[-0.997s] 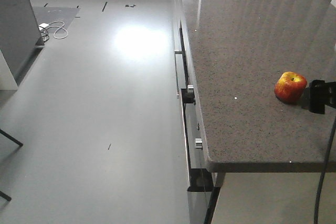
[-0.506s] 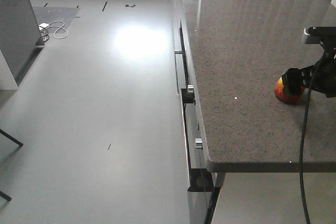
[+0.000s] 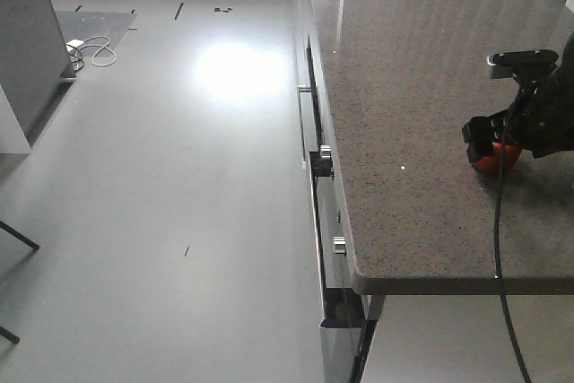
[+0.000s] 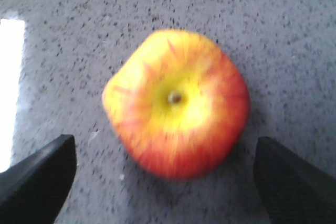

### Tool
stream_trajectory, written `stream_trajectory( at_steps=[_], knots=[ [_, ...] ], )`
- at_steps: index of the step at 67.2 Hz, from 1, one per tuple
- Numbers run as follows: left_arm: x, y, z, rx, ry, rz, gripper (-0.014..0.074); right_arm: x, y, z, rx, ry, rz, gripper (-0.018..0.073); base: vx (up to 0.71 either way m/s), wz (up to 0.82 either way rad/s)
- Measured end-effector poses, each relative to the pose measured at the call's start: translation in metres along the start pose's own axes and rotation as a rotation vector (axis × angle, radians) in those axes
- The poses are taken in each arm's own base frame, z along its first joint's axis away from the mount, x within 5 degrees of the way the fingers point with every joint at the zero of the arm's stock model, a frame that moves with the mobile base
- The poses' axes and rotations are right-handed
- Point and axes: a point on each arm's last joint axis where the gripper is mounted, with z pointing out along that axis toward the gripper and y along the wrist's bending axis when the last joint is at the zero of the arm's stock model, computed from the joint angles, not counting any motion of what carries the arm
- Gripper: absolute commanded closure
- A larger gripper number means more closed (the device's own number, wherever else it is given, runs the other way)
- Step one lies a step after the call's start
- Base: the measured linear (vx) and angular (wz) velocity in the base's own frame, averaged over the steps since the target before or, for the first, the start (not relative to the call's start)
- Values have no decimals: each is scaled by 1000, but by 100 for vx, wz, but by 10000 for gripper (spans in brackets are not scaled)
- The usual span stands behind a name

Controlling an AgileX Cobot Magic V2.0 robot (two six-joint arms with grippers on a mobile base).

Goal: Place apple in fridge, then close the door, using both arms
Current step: 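Lower the open right gripper over the red-yellow apple, then close the right gripper on the apple and lift it off the counter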

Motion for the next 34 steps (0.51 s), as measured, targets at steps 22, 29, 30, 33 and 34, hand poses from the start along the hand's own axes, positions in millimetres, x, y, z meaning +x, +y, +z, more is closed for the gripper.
stream_trajectory(
  at_steps=[22, 29, 30, 33, 34],
  knots=[
    [0, 0, 0, 0, 0, 0, 603, -21, -11, 33, 17, 0, -41, -78, 0, 0],
    [0, 0, 0, 0, 0, 0, 603, -21, -10, 40, -1, 7, -58, -26, 0, 0],
    [0, 0, 0, 0, 0, 0, 603, -21, -10, 40, -4, 9, -58, -13, 0, 0],
    [0, 0, 0, 0, 0, 0, 603, -21, -9, 41, -15, 12, -56, 31, 0, 0],
    [0, 0, 0, 0, 0, 0, 603, -21, -8, 41, -19, 13, -54, 55, 0, 0]
  ],
)
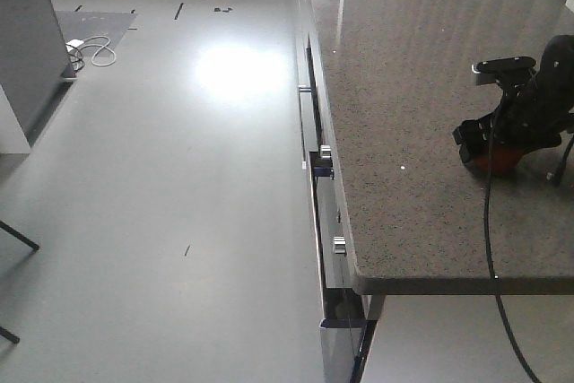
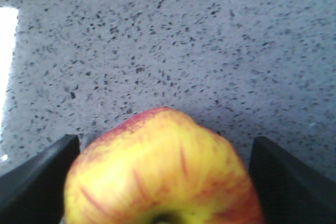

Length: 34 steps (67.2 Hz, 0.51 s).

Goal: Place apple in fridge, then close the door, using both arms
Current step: 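Close the right gripper on the apple and lift it off the counter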

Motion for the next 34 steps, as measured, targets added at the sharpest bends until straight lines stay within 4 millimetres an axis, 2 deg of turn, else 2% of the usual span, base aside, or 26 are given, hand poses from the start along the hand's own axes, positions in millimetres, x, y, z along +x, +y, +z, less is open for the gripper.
stream_trajectory(
  at_steps=[18, 34],
  knots=[
    [0, 0, 0, 0, 0, 0, 603, -2, 2, -4, -21, 7, 14, 321, 0, 0],
    [0, 0, 0, 0, 0, 0, 603, -11, 4, -27, -68, 38, 30, 477, 0, 0]
  ],
)
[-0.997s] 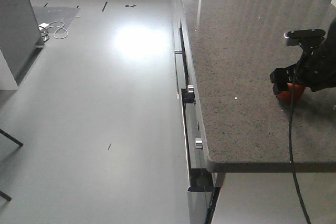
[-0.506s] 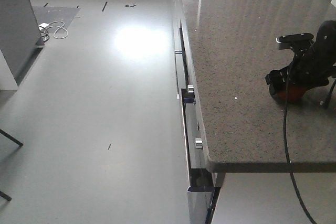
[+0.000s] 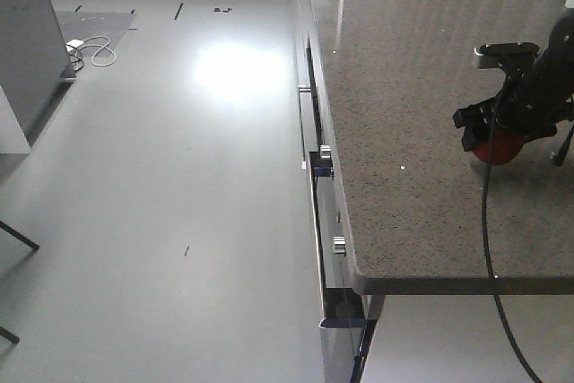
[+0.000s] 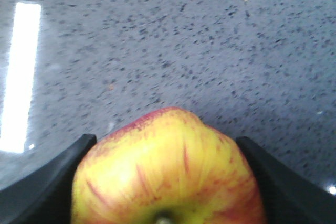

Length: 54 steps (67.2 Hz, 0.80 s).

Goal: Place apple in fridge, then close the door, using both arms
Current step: 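Close the right gripper on the apple and lift it off the counter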

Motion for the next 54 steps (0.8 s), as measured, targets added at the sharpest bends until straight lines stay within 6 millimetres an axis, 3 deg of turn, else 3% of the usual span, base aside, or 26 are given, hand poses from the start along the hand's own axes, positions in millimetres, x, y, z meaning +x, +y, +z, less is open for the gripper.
stream_trajectory(
  at_steps=[19, 34, 54],
  knots=[
    [0, 0, 0, 0, 0, 0, 603, 6, 22, -46, -101, -45, -45, 539, 0, 0],
    [0, 0, 0, 0, 0, 0, 603, 29, 73, -76, -147, -103, -150, 538, 0, 0],
    [0, 0, 0, 0, 0, 0, 603, 79, 133, -99, -210, -136, -258, 536, 0, 0]
  ],
)
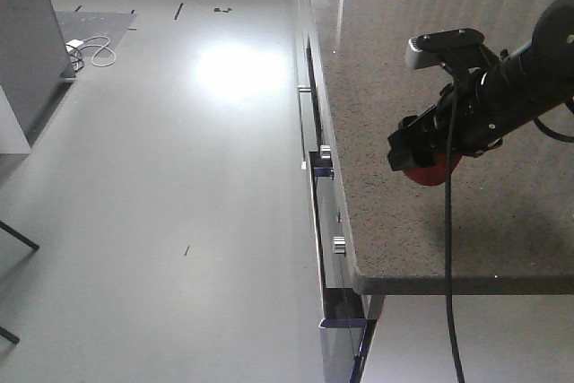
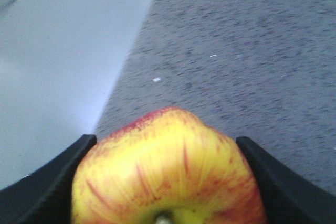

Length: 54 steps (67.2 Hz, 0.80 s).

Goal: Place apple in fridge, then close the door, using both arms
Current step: 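Close the right gripper on the apple and lift it off the counter, then drive away from the counter holding the apple in the right gripper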

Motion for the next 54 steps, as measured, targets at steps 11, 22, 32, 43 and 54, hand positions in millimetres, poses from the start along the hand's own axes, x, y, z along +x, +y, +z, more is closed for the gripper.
stream_trajectory(
  at_steps=[11, 22, 32, 43, 54],
  knots=[
    [0, 0, 0, 0, 0, 0, 603, 25, 34, -22, -42, -46, -46, 536, 0, 0],
    [0, 0, 0, 0, 0, 0, 603, 56, 55, -40, -84, -71, -73, 536, 0, 0],
    [0, 0, 0, 0, 0, 0, 603, 87, 65, -53, -117, -77, -70, 536, 0, 0],
    [0, 0, 0, 0, 0, 0, 603, 120, 70, -67, -136, -105, -57, 536, 0, 0],
    [0, 0, 0, 0, 0, 0, 603, 152, 74, -77, -156, -136, -45, 536, 0, 0]
  ],
)
